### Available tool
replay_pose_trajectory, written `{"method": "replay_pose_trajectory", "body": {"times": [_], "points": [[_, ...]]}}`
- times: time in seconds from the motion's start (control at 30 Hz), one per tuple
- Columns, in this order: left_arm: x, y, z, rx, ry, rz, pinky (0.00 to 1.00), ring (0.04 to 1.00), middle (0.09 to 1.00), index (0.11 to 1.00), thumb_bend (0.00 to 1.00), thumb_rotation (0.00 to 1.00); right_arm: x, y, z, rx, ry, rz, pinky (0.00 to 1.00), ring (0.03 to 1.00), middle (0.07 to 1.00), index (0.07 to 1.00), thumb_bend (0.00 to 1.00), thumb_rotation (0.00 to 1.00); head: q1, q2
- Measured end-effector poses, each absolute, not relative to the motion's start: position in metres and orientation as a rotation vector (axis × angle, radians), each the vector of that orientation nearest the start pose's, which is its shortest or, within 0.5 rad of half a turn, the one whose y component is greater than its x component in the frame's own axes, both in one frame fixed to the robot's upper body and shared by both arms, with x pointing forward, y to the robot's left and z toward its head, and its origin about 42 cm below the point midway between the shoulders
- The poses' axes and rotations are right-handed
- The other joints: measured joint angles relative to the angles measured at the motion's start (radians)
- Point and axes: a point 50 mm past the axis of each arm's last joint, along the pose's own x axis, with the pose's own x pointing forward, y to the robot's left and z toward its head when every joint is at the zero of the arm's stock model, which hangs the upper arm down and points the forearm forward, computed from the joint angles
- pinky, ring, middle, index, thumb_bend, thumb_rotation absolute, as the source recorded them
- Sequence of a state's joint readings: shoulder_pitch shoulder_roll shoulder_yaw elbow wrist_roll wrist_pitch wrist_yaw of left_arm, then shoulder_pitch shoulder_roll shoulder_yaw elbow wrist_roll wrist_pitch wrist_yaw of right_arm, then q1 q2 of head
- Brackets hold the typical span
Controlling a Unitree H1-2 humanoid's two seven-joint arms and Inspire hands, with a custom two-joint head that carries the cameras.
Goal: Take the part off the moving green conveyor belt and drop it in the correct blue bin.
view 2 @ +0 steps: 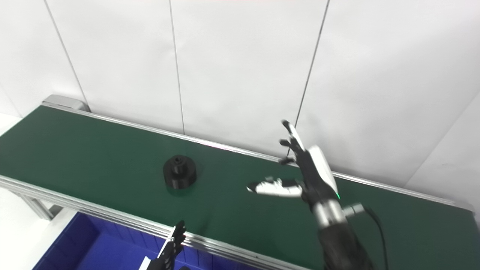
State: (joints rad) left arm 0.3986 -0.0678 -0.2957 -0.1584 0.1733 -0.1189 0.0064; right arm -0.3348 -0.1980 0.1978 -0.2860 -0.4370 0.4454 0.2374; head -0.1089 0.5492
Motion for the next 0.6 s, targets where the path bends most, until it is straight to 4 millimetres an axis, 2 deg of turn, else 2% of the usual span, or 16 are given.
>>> {"method": "replay_pose_trajectory", "body": {"times": [0.17, 0.43, 0.6], "points": [[0.15, 0.129, 0.071, 0.027, 0.091, -0.179, 1.0, 1.0, 1.0, 1.0, 0.44, 0.84, 0.388, -0.173, 0.242, -0.799, -0.065, 0.33, 0.62, 0.934, 1.0, 0.991, 1.0, 0.16, 0.015, -0.005], [0.149, 0.128, 0.071, 0.034, 0.091, -0.181, 0.92, 0.978, 1.0, 1.0, 0.47, 0.85, 0.431, -0.142, 0.251, -0.988, -0.017, 0.412, 0.6, 0.902, 1.0, 0.959, 1.0, 0.16, 0.026, -0.006], [0.149, 0.128, 0.071, 0.035, 0.09, -0.182, 0.93, 0.982, 1.0, 1.0, 0.47, 0.87, 0.449, -0.117, 0.244, -1.108, 0.029, 0.501, 0.63, 0.903, 1.0, 0.925, 1.0, 0.13, 0.032, -0.006]]}}
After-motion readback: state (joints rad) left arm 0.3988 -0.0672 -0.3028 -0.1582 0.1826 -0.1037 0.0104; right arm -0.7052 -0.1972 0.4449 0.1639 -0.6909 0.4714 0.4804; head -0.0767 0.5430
